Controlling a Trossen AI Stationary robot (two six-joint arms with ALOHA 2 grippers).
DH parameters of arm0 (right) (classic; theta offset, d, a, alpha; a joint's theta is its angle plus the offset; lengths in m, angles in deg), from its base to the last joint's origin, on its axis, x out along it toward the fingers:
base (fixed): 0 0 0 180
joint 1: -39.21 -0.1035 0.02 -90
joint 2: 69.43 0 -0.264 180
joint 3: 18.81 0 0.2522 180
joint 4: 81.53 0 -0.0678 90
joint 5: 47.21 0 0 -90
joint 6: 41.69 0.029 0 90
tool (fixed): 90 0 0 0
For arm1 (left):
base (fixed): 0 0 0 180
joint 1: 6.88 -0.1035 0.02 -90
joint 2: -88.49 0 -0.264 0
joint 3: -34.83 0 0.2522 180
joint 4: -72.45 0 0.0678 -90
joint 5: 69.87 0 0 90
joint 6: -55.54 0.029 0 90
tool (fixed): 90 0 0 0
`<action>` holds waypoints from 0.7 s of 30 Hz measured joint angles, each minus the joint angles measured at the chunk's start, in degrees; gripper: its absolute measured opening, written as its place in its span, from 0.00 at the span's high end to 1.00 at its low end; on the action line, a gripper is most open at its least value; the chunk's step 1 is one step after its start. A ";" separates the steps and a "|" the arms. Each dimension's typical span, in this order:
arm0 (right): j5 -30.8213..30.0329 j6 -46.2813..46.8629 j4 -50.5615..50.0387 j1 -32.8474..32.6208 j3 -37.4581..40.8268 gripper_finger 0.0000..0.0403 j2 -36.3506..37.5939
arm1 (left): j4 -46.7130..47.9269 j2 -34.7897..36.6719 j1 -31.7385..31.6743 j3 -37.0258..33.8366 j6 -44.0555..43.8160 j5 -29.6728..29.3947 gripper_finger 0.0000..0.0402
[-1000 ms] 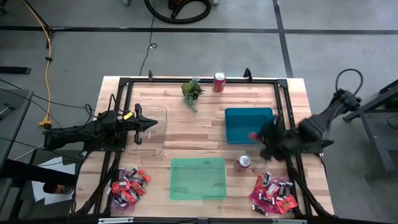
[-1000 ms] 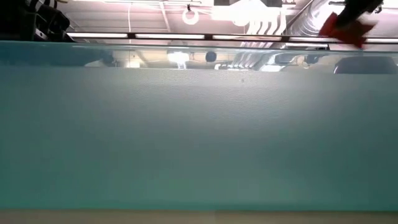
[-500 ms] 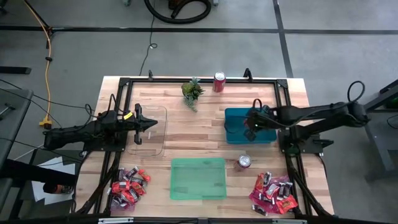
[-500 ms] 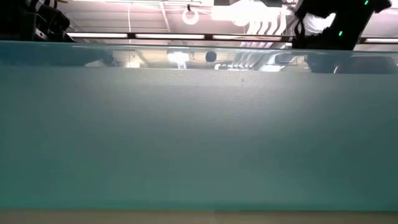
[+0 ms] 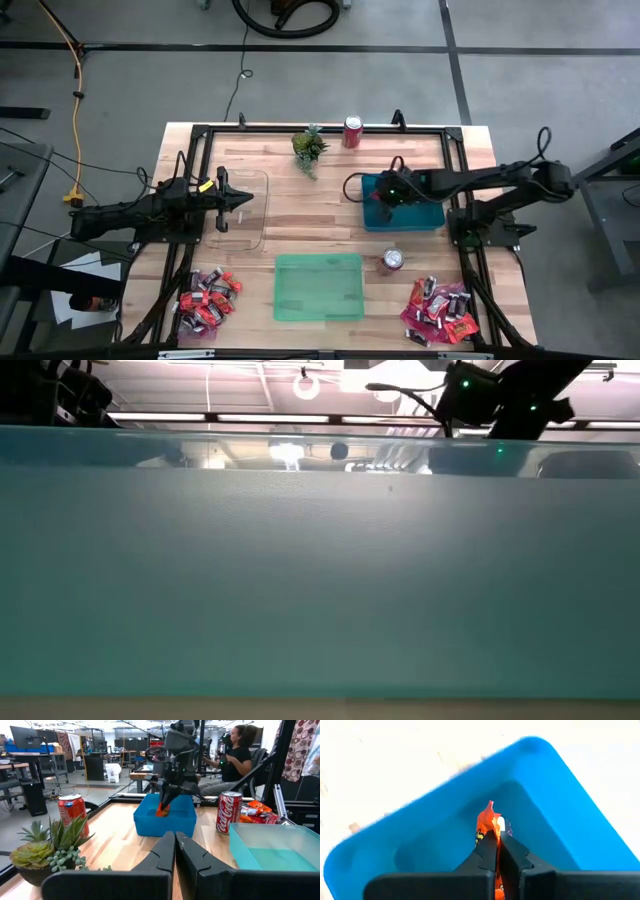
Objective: Sort candy
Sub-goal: Put the orange chocolate into the blue bin
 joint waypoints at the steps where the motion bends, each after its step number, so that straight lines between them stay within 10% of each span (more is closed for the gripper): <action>1: -0.14 -0.99 1.03 0.18 0.00 1.00 -0.89 | 0.02 0.00 0.01 -0.01 0.01 -0.01 1.00; 21: 2.60 -11.06 6.10 2.27 -0.24 0.94 -9.89 | 0.02 0.00 0.01 -0.01 0.00 -0.01 1.00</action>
